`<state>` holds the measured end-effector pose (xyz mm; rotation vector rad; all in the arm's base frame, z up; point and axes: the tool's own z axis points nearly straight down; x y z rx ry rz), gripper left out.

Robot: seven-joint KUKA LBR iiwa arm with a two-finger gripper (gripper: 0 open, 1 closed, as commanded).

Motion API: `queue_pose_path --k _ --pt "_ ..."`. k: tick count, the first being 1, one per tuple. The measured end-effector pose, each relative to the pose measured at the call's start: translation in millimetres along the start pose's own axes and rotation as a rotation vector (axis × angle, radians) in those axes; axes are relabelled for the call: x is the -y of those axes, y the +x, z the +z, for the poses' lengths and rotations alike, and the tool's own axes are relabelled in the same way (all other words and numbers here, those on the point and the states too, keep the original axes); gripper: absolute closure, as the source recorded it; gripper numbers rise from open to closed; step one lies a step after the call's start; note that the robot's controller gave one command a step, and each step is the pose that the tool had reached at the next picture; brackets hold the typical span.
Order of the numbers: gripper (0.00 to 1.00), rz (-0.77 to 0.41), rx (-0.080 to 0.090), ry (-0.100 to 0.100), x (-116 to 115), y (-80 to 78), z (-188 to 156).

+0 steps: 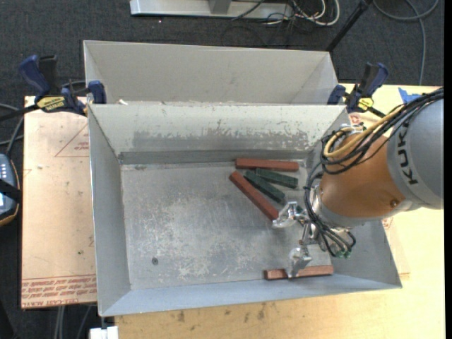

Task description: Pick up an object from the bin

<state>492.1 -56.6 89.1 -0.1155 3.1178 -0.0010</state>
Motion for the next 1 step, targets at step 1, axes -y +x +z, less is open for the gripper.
queue_pose_path --k 1 --pt "0.0 -0.035 -0.025 -0.005 17.3 -2.1 -40.8"
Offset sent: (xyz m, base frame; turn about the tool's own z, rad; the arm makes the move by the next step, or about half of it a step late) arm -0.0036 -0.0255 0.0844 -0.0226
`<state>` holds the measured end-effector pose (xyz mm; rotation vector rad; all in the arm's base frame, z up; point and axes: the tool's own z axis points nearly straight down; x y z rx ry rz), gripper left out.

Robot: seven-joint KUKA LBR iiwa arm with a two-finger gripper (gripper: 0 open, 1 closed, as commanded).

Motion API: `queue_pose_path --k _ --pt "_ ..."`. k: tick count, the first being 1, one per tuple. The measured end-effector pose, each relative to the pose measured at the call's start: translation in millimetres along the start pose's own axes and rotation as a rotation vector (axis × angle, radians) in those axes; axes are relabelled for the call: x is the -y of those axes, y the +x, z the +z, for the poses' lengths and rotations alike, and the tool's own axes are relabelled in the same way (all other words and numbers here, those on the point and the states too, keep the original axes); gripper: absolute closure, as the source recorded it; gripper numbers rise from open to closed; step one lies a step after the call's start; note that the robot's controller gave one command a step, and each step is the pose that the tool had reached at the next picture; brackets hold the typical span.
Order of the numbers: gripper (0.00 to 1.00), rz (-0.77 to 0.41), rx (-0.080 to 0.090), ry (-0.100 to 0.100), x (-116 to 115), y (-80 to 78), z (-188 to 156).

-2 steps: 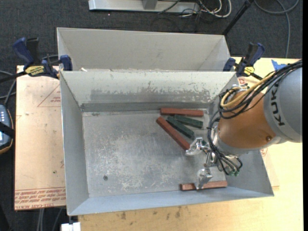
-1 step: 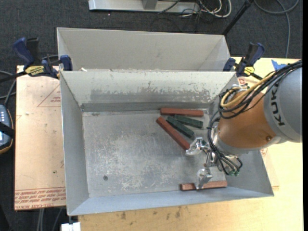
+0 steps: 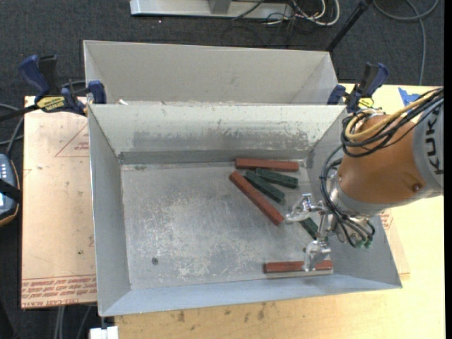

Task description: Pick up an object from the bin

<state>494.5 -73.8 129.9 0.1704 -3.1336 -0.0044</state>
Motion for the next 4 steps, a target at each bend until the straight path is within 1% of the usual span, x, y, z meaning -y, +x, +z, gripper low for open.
queue_pose_path --k 1,2,3,4 --pt "0.0 0.009 0.005 0.003 7 4.7 -40" --pt "1.0 -0.172 0.012 0.003 30 14.5 55" --pt "1.0 -0.172 0.012 0.003 30 14.5 55" --pt "1.0 -0.17 0.006 0.003 33 0.6 -85"
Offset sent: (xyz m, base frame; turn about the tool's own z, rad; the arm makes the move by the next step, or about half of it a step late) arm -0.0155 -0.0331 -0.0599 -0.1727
